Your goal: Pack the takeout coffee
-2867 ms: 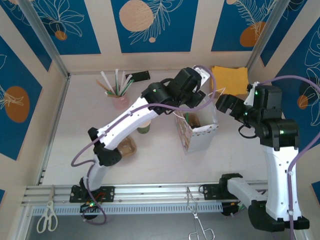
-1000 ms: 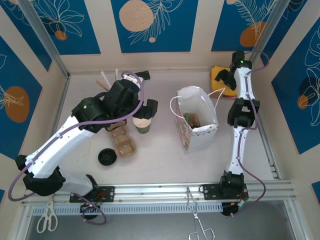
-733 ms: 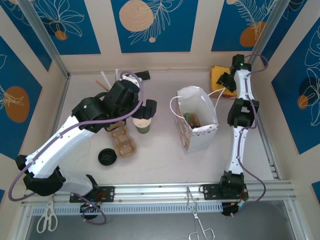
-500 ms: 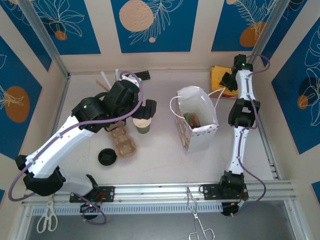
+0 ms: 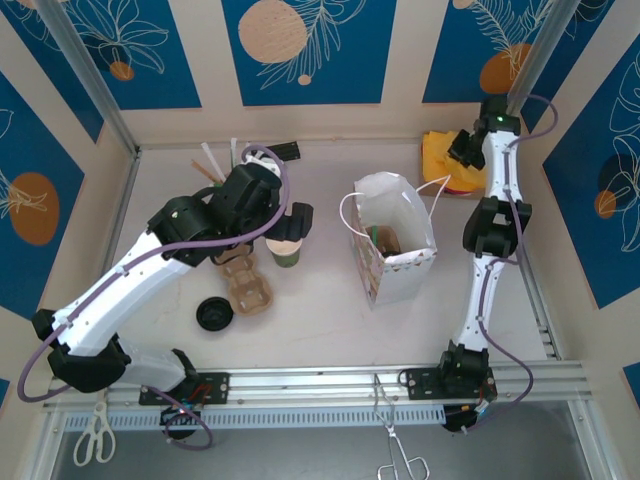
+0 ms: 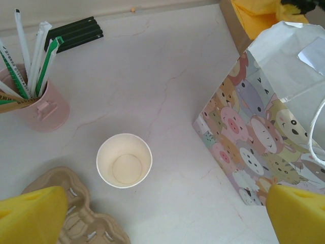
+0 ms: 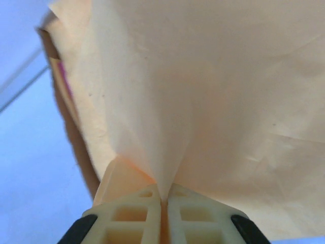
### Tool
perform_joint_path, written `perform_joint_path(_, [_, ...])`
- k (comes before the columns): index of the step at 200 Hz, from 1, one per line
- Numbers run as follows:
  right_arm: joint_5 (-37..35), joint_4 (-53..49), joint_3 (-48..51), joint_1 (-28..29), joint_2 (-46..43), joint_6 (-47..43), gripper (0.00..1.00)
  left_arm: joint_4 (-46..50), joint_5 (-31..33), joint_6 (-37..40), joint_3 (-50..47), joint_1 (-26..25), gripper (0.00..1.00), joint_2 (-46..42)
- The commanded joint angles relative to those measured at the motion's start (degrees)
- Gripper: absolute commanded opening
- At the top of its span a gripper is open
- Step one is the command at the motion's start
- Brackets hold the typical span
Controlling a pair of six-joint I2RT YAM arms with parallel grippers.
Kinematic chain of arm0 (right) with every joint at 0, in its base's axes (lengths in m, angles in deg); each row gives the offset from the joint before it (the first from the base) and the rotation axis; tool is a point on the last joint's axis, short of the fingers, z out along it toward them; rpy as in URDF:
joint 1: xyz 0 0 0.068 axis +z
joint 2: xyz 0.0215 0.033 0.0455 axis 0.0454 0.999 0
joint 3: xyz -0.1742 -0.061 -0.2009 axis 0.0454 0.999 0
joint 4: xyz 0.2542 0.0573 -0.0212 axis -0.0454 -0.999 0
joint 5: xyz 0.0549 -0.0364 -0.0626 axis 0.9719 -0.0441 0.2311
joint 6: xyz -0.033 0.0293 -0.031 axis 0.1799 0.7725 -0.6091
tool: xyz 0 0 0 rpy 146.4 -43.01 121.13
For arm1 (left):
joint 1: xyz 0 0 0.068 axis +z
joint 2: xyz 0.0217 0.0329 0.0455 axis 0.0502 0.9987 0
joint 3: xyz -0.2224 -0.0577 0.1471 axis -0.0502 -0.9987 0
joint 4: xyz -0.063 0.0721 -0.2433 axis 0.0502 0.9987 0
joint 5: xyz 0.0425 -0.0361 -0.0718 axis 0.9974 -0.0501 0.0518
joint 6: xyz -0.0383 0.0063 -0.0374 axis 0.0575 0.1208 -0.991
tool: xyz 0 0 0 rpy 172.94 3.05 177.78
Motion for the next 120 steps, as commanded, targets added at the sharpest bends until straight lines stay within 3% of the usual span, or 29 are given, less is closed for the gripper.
perform_joint_path(1, [2.8, 0.2, 1.8, -0.3, -5.2, 0.8, 0.08, -1.3, -0.2, 0.2, -0.9, 0.7, 1.00, -1.9])
perform_joint_path(43, [5.2, 0.3, 5.0, -0.3, -11.4, 2.3, 0.00, -3.2, -1.1, 0.7, -3.1, 0.9, 1.00, -3.3])
perform_joint_path(120, [12.0, 0.7, 17.4, 0.6, -30.2, 6.1, 0.00, -7.7, -3.3, 2.7, -6.8, 1.8, 1.00, -5.7])
